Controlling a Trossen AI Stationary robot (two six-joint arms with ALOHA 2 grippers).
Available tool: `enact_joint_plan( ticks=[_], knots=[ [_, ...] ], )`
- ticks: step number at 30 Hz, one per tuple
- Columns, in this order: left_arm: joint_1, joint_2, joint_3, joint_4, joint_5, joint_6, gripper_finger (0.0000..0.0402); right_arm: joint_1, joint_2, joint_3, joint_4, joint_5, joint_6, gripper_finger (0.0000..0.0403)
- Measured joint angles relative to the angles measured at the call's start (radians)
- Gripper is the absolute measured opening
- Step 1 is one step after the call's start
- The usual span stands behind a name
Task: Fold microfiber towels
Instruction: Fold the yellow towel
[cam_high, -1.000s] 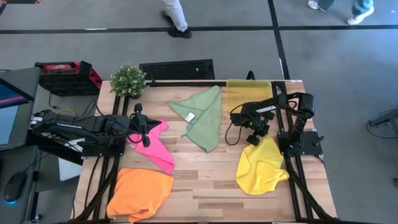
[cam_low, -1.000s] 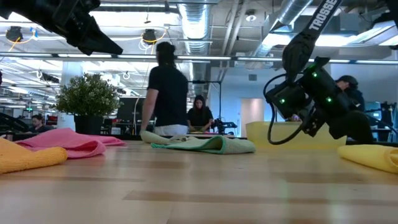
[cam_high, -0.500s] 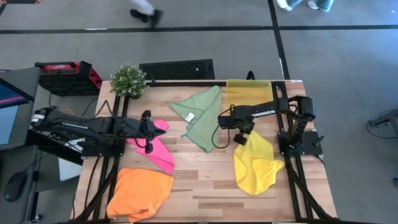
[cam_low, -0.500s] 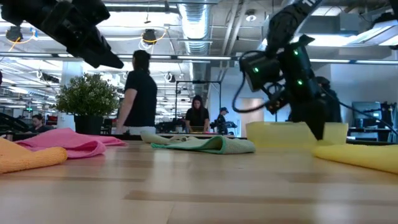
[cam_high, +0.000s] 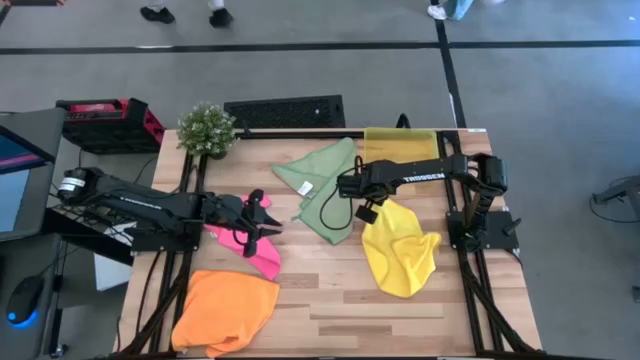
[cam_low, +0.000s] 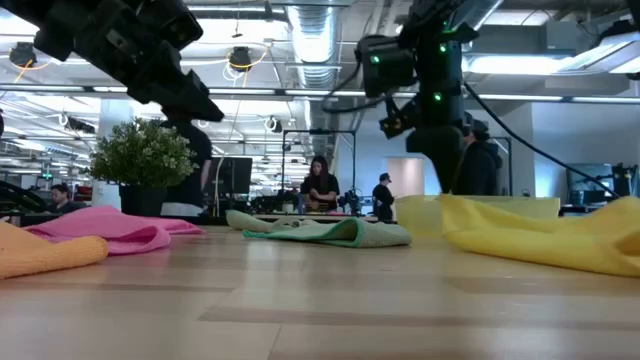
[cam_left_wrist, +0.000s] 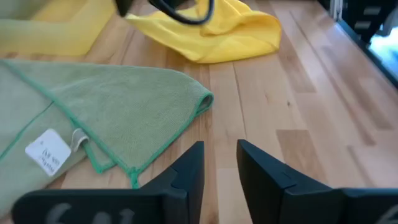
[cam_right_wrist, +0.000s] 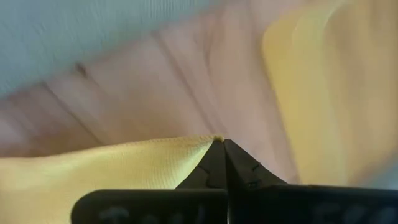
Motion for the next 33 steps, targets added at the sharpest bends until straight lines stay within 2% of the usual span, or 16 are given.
enact_joint_plan(
  ticks=[7,11,18,24,30,33],
  knots=[
    [-0.005,0.192,0.000,0.263,0.000,0.173,0.0103,0.002,0.000,0.072,0.008,0.017,-0.021,0.0006],
    [-0.005,0.285,0.000,0.396,-0.002,0.221,0.0103,0.011,0.000,0.110,0.014,0.036,-0.028,0.0004],
    [-0.024,0.399,0.000,0.500,-0.114,0.285,0.0103,0.013,0.000,0.196,0.081,0.143,-0.023,0.0006],
    [-0.031,0.446,0.001,0.581,-0.189,0.316,0.0102,0.013,-0.002,0.251,0.140,0.229,-0.031,0.0004],
    [-0.026,0.445,0.001,0.620,-0.209,0.460,0.0102,0.019,-0.001,0.291,0.171,0.232,-0.068,0.0007],
    [-0.004,0.445,0.002,0.614,-0.210,0.391,0.0102,0.019,-0.001,0.309,0.186,0.232,-0.081,0.0005]
  ],
)
